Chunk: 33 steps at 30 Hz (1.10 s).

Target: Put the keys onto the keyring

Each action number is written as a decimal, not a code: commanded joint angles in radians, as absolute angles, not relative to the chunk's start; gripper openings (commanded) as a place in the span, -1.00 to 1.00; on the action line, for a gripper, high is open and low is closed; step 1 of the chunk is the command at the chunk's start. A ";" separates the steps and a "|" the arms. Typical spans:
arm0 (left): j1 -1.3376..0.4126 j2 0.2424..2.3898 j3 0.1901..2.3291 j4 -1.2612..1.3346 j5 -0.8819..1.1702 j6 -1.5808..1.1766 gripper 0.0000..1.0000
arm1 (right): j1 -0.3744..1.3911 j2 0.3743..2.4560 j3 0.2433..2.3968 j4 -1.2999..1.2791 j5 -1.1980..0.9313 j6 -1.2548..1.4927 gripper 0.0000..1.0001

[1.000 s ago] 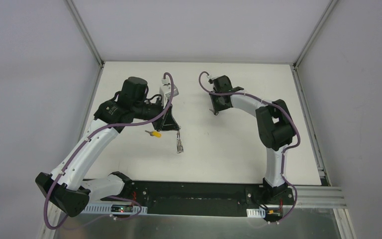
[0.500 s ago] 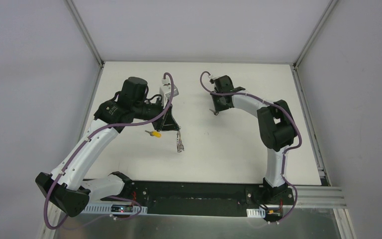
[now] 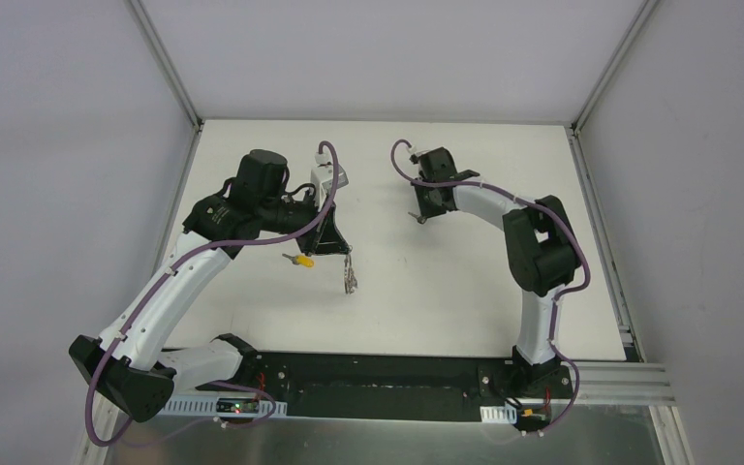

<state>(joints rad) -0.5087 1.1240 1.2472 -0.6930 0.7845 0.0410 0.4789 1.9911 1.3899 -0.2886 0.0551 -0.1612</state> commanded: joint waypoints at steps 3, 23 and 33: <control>-0.506 1.108 1.249 -0.660 0.826 0.040 -1.00 | 0.470 1.920 1.378 -0.296 0.048 -0.162 -0.75; -0.506 1.114 1.248 -0.657 0.828 0.038 -1.00 | 0.439 1.882 1.358 -0.281 -0.062 -0.166 -1.00; -0.506 1.153 1.325 -0.721 0.808 0.090 -1.00 | 0.391 1.699 1.240 -0.207 -0.435 -0.281 -1.00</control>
<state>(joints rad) -0.5087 1.1393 1.2560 -0.7002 0.7845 0.0460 0.4049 1.8126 1.2644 -0.2470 -0.2153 -0.1970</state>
